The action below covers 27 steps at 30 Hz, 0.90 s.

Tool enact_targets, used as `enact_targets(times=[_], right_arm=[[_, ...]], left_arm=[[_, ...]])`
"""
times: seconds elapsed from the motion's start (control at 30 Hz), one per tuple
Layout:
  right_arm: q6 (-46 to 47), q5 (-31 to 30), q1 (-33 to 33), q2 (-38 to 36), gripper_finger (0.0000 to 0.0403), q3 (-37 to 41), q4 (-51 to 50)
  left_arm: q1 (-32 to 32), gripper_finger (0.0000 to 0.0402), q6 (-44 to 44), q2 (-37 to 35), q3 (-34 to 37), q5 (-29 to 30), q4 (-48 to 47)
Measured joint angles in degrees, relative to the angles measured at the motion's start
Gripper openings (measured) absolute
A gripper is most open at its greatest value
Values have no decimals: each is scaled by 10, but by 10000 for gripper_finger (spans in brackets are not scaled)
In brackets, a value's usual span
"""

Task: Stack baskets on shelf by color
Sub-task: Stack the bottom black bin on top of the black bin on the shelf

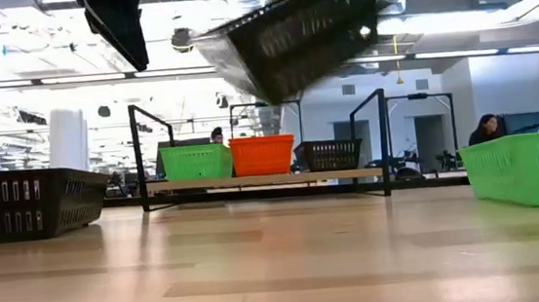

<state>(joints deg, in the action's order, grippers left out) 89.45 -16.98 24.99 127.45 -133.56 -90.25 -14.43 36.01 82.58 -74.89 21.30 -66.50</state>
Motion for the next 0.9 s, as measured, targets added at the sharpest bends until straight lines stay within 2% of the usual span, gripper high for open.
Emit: enact_targets(times=[0.17, 0.3, 0.57, 0.83, 0.9], right_arm=[[-36, -137, -17, -74, 1, 0, 2], [-114, -184, -44, -113, 1, 0, 3], [-282, -194, -139, -166, 1, 0, 2], [-439, -191, -305, -198, 1, 0, 3], [-471, -169, -353, -197, 1, 0, 3]], left_arm=[[0, 132, 0, 0, 0, 0, 0], [0, 132, 0, 0, 0, 0, 0], [0, 132, 14, 0, 0, 0, 0], [0, 132, 63, 0, 0, 0, 6], [0, 132, 88, 0, 0, 0, 7]])
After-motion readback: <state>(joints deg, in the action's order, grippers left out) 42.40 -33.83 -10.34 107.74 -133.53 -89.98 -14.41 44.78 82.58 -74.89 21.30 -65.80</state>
